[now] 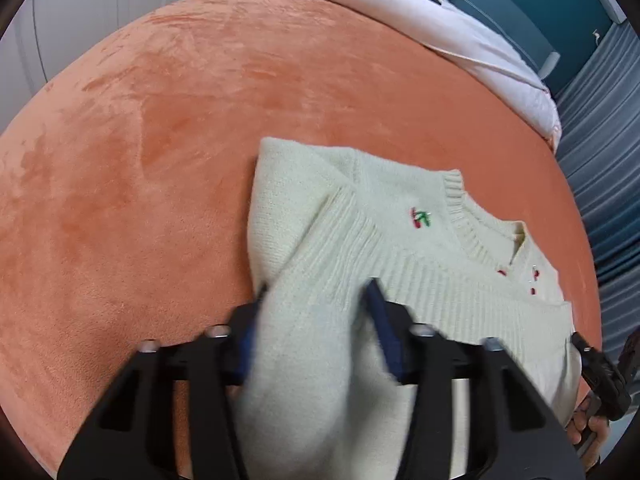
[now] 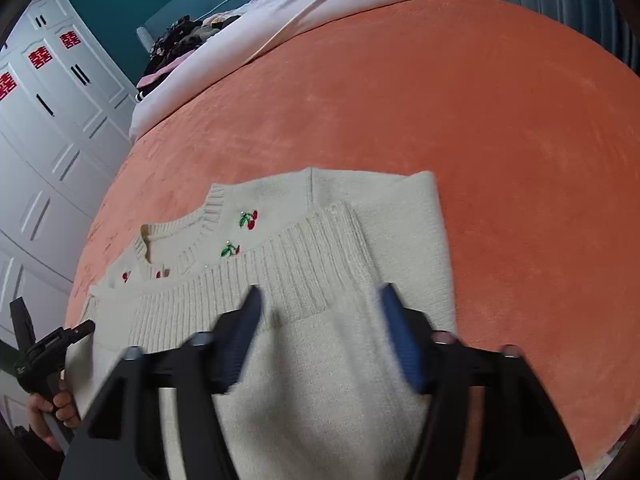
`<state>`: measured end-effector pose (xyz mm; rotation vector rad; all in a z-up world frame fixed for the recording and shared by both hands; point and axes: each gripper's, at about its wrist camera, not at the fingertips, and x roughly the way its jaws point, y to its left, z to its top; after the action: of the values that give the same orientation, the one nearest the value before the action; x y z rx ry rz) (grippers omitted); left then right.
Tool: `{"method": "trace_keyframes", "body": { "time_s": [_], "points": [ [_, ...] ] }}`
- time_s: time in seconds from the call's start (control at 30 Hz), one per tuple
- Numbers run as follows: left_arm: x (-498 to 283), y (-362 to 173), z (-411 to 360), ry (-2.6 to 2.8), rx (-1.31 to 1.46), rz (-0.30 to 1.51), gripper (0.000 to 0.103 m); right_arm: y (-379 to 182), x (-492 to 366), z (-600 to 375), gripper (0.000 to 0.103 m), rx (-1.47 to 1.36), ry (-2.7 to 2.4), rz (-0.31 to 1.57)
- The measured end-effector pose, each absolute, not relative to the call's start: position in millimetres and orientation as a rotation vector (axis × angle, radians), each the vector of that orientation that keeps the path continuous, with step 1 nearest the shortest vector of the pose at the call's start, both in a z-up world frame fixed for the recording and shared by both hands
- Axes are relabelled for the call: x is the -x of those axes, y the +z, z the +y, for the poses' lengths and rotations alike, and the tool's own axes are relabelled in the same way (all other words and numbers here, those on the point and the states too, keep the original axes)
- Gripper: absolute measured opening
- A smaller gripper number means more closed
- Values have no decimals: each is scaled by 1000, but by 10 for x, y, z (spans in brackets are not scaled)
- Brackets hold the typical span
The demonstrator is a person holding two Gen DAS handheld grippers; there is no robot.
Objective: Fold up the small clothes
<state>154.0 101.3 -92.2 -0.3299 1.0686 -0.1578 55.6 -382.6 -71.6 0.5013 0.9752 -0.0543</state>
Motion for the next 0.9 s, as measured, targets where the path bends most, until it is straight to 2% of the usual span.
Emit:
{"method": "trace_keyframes", "body": {
  "time_s": [0.07,0.2,0.27,0.33,0.37,0.4,0.43,0.5,0.63,0.77,0.83,0.87,0.9],
  "points": [
    [-1452,-810,1088,-183,390,1043,17,-524,-407,-3789,9,-520,-15,903],
    [-1259,-379,1167,-223,477,960,16,144,-159,-3745,8,-528,54,711],
    [-1277,-183,1117,-222,469,935,16,415,-147,-3798,8,-527,65,630],
    [-1363,-80,1019,-184,409,916,21,496,-270,-3880,8,-545,87,612],
    [-1430,-98,949,-156,346,917,29,450,-355,-3898,8,-538,86,630],
    [-1498,-154,889,-128,287,942,42,354,-445,-3905,8,-532,78,667],
    [-1558,-269,848,-92,244,995,45,218,-513,-3897,8,-536,68,710],
    [-1569,-489,879,-90,289,1073,45,-99,-571,-3782,8,-538,79,802],
    [-1448,-634,994,-110,343,1055,46,-515,-465,-3583,9,-507,54,888],
    [-1503,-625,965,-154,329,1020,45,-579,-437,-3622,9,-555,21,883],
    [-1561,-602,928,-173,326,1004,45,-578,-489,-3699,15,-572,7,888],
    [-1599,-611,907,-181,328,1008,42,-600,-517,-3719,15,-576,-4,894],
    [-1641,-634,882,-185,334,1025,34,-627,-559,-3755,17,-577,-14,906]
  ]
}}
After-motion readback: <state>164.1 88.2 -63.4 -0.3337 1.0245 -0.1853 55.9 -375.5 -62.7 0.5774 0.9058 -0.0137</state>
